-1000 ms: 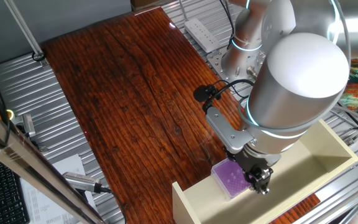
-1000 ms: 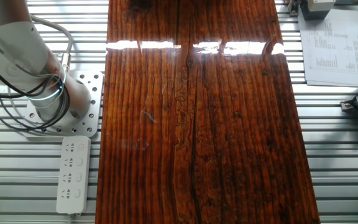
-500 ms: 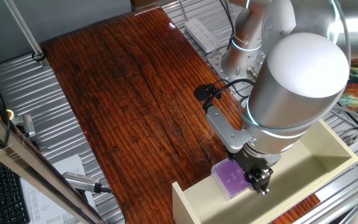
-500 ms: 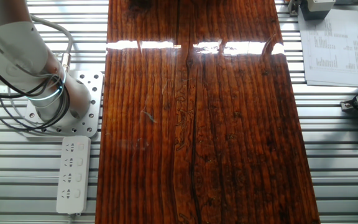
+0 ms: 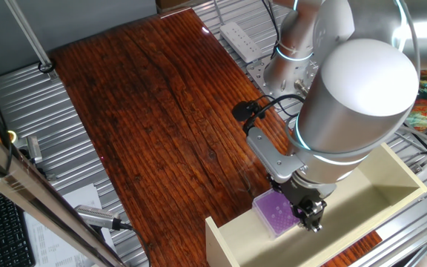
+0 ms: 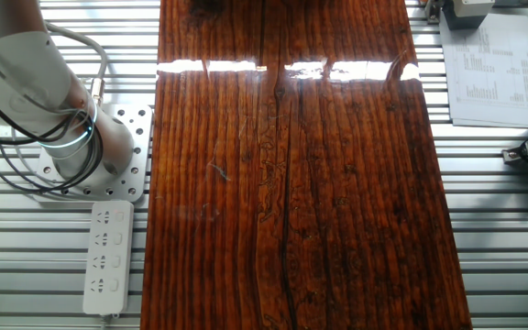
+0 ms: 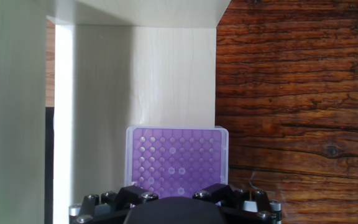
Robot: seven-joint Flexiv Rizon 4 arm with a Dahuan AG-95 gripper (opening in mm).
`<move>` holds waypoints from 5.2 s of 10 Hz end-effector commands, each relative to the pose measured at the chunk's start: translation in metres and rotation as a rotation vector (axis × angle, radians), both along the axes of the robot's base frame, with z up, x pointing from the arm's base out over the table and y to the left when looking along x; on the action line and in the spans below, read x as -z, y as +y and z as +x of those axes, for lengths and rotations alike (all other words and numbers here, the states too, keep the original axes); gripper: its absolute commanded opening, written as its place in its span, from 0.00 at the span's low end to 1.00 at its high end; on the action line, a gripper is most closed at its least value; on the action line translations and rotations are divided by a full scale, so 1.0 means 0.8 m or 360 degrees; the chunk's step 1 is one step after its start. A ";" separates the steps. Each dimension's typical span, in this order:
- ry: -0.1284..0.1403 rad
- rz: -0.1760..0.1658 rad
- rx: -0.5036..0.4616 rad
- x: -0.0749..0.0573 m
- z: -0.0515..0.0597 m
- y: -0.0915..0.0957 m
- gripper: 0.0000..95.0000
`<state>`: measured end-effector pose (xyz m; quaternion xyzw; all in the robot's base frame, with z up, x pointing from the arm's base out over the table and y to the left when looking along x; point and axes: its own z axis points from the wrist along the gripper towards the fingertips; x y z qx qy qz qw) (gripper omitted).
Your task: Put the object on the shelf
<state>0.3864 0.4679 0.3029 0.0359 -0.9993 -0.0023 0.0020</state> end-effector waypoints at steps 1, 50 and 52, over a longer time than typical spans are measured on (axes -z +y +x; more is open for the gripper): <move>-0.0001 0.0001 -0.0001 0.000 0.000 0.001 0.20; 0.0007 0.0000 0.0001 -0.011 0.001 0.010 1.00; 0.0010 0.0002 0.0006 -0.016 0.000 0.010 1.00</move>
